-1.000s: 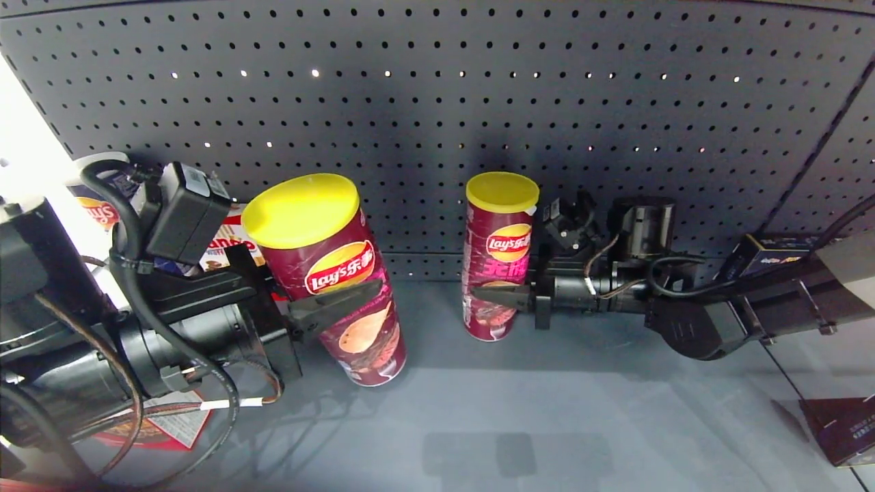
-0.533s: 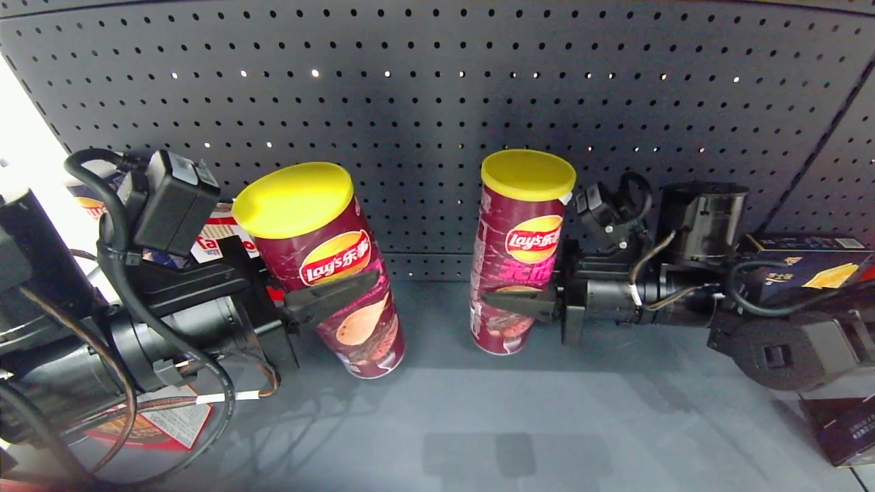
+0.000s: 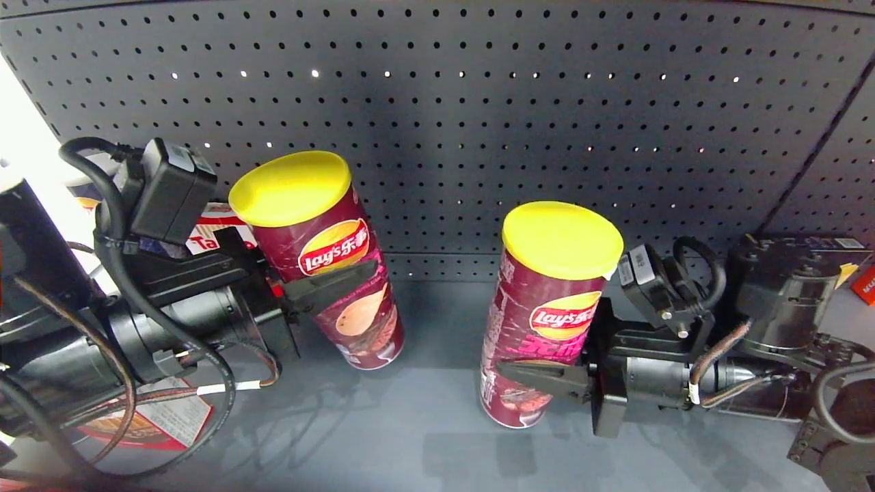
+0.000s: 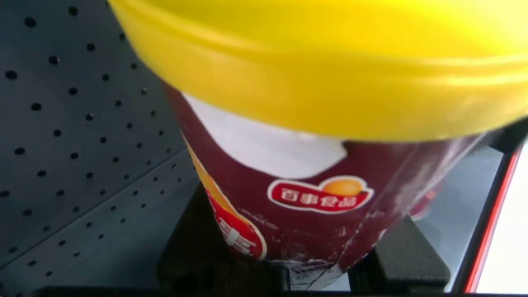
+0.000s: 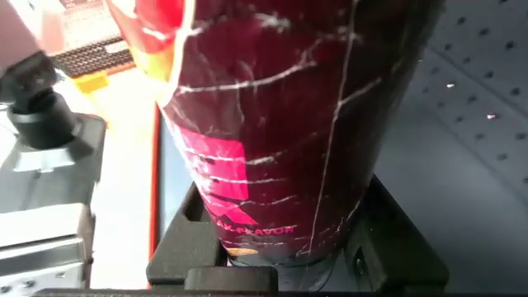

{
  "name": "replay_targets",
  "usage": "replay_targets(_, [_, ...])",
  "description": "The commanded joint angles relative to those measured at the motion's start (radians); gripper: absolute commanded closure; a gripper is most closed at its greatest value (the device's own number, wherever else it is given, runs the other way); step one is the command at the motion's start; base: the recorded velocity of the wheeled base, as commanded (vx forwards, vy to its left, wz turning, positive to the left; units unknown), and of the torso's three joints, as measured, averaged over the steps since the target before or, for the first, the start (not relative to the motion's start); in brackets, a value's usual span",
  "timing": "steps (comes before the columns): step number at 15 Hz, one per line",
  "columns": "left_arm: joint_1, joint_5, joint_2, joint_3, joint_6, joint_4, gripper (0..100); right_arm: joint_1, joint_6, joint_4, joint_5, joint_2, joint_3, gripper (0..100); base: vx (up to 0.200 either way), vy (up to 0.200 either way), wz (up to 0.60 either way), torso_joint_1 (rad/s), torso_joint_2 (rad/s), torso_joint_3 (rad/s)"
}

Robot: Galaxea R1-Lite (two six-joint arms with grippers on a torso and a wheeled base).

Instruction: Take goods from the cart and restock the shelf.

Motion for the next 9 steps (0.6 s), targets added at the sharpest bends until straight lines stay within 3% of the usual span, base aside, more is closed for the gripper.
replay_targets(1, [0.0,0.001,0.0,0.0,0.0,0.0,100,0.012,0.002,-0.026,-0.002,-0.004,0.054,100,0.0,0.0,0.0,0.0,0.0,0.0])
replay_targets(4, [0.0,0.001,0.001,0.0,0.0,0.0,100,0.027,0.0,-0.075,-0.005,0.009,0.136,100,0.0,0.0,0.0,0.0,0.0,0.0])
replay_targets(9, [0.0,0.001,0.003,0.001,0.0,0.0,100,0.027,-0.004,-0.128,-0.015,0.062,0.143,100,0.0,0.0,0.0,0.0,0.0,0.0])
